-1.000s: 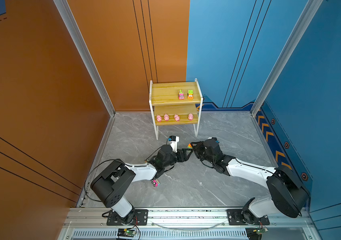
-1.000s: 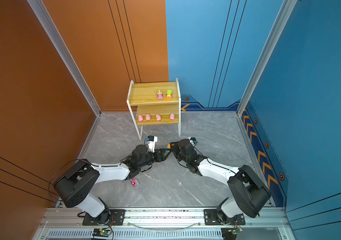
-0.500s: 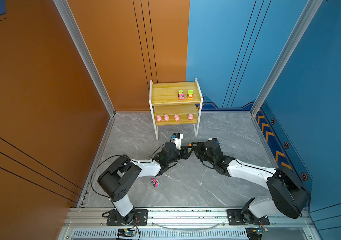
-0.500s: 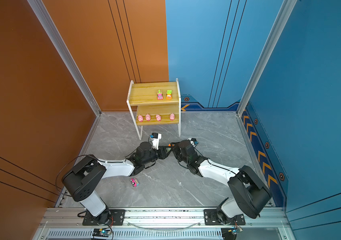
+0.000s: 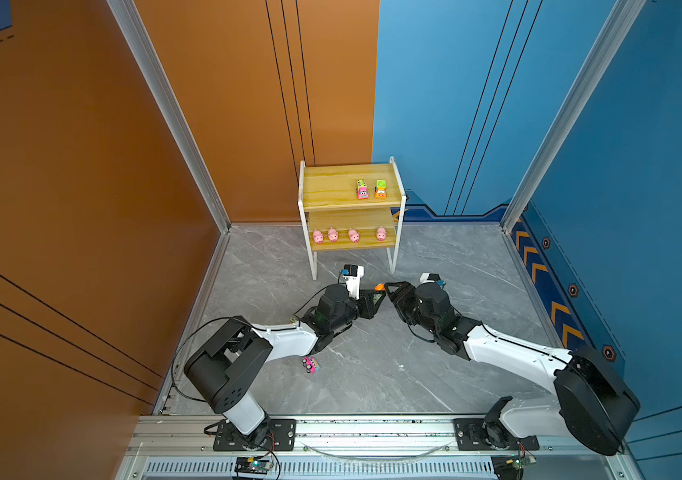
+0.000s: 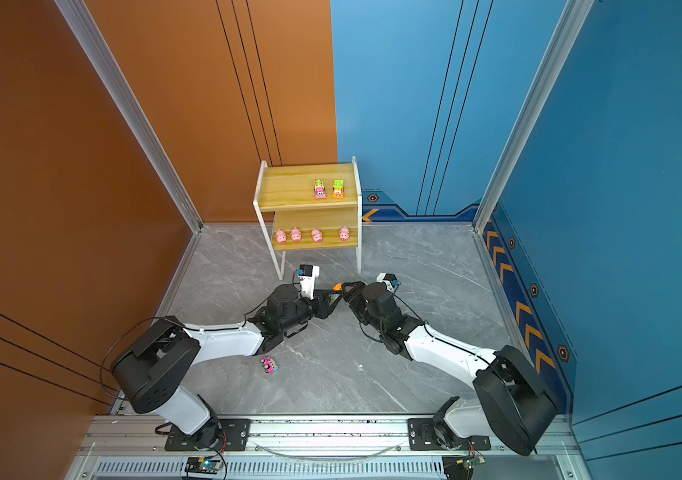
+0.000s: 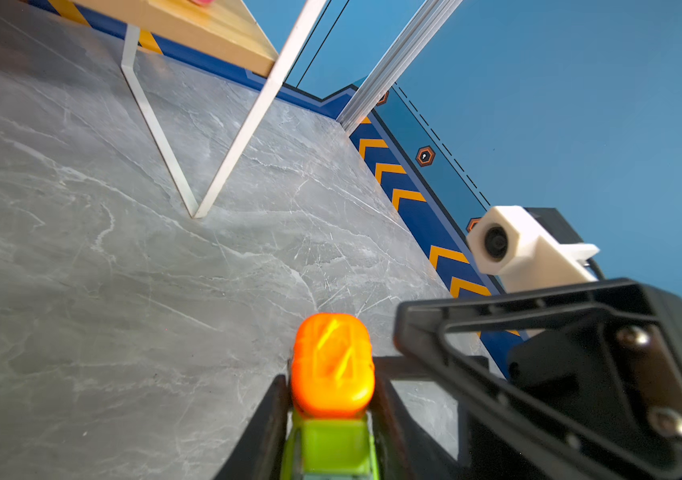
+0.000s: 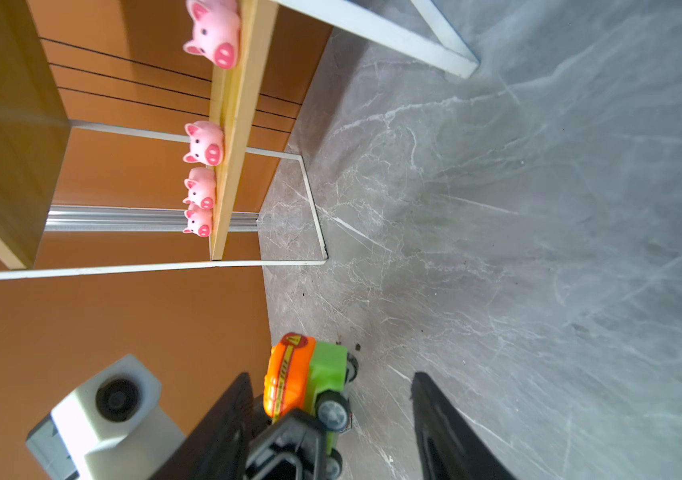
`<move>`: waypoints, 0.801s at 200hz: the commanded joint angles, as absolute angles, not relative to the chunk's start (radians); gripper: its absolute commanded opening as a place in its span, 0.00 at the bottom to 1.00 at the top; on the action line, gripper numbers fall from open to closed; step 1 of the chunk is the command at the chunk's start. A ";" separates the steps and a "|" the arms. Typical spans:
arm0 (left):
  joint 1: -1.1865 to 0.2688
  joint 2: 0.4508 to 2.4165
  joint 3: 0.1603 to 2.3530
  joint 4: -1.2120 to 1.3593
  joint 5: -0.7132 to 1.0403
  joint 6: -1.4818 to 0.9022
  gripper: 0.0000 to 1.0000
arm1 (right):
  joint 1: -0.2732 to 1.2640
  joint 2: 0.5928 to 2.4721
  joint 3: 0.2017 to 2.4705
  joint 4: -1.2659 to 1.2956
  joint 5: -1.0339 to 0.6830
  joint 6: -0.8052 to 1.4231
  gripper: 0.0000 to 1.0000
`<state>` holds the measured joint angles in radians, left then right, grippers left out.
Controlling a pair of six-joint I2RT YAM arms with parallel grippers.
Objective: Place and organize the plastic toys onto the shelf
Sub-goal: 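Carry the cement truck to the top tier with left gripper while right gripper withdraws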
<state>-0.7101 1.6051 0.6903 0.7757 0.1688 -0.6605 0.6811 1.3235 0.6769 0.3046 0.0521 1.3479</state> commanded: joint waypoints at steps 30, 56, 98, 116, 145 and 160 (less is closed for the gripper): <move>-0.729 1.454 0.751 0.504 0.057 -0.527 0.35 | 0.640 1.137 0.711 -0.048 0.176 0.948 0.67; -0.727 1.373 0.864 0.270 -0.016 -0.451 0.35 | 0.627 1.104 0.736 -0.173 0.251 0.784 0.67; -0.688 1.341 1.166 -0.104 -0.088 -0.364 0.34 | 0.624 1.100 0.748 -0.219 0.321 0.644 0.67; -0.662 1.349 1.296 -0.245 -0.118 -0.328 0.35 | 0.624 1.113 0.746 -0.217 0.322 0.622 0.67; -0.628 1.386 1.487 -0.385 -0.164 -0.273 0.35 | 0.626 1.117 0.725 -0.196 0.314 0.598 0.67; -0.606 1.419 1.573 -0.431 -0.183 -0.253 0.35 | 0.627 1.114 0.718 -0.190 0.314 0.579 0.67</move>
